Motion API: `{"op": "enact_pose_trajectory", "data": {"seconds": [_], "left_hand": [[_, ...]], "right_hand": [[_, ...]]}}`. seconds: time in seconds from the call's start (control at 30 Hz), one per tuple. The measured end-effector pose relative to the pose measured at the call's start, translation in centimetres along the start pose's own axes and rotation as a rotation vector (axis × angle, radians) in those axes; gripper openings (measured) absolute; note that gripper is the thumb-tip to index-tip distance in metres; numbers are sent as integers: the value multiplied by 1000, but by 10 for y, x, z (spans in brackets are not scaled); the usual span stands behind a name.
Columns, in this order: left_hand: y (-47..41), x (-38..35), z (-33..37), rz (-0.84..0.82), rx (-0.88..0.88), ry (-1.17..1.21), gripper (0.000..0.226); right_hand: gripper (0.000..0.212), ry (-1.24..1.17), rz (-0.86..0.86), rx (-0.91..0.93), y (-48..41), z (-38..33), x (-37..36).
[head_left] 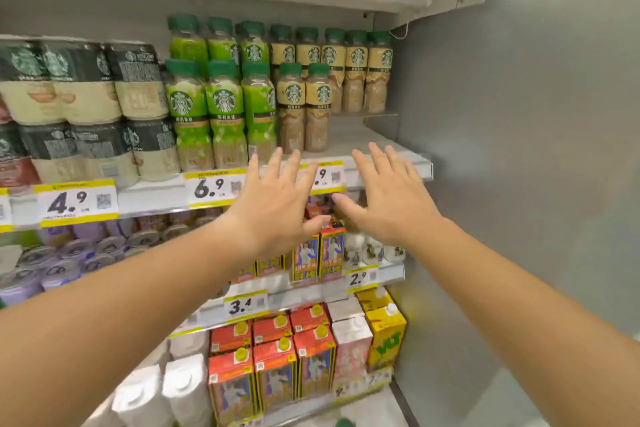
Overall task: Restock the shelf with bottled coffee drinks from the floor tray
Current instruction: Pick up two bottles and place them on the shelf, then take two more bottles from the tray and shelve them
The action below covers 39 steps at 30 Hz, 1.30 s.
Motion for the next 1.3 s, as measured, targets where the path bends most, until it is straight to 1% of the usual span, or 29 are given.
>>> {"op": "enact_pose_trajectory", "data": {"seconds": [0.13, 0.2, 0.27, 0.33, 0.4, 0.5, 0.63, 0.77, 0.87, 0.93, 1.0, 1.1, 1.17, 1.23, 1.3], "left_hand": [[48, -27, 26, 41, -128, 31, 99], [74, -48, 41, 47, -186, 62, 97], [99, -74, 55, 15, -213, 76, 97], [119, -101, 66, -5, -188, 101, 98], [136, -132, 79, -46, -160, 104, 101], [172, -196, 104, -172, -96, 110, 102], [242, -288, 140, -332, -32, 122, 103], [313, -355, 155, -488, 108, 174, 110], [356, -381, 155, -530, 202, 237, 112], [382, -396, 160, -554, 264, 324, 113], [403, -413, 160, -580, 378, 467, 113], [425, -437, 165, -627, 545, 669, 111], [429, -450, 168, -597, 643, 800, 100], [432, -465, 171, -573, 741, 915, 87], [433, -479, 172, -555, 822, 990, 79]], "right_hand": [[92, 54, -15, -40, 75, -14, -34], [88, 86, -80, -41, 109, -18, -67], [87, 106, -160, -34, 139, -22, -99], [87, 93, -200, -21, 158, -22, -126], [88, 81, -206, 6, 174, -22, -153], [89, 37, -276, 28, 211, -18, -210], [88, -26, -394, 65, 284, -12, -297], [87, -114, -501, 77, 349, -10, -363], [82, -184, -510, 79, 381, -20, -381], [74, -249, -522, 83, 403, -29, -391], [63, -302, -532, 80, 416, -38, -399], [45, -377, -493, 78, 420, -52, -402], [41, -468, -536, -10, 419, -56, -412], [37, -579, -568, -216, 418, -50, -429], [38, -638, -569, -425, 421, -42, -446]]}}
Point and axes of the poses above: each hand's wrist, its own y-axis away from the middle knuckle, its own x-axis out of the back of the hand, z = x × y, the point moved 10 cm from there along -y, towards the middle knuckle, and after that the axes turned 1 degree about y, right-handed, at the moved point
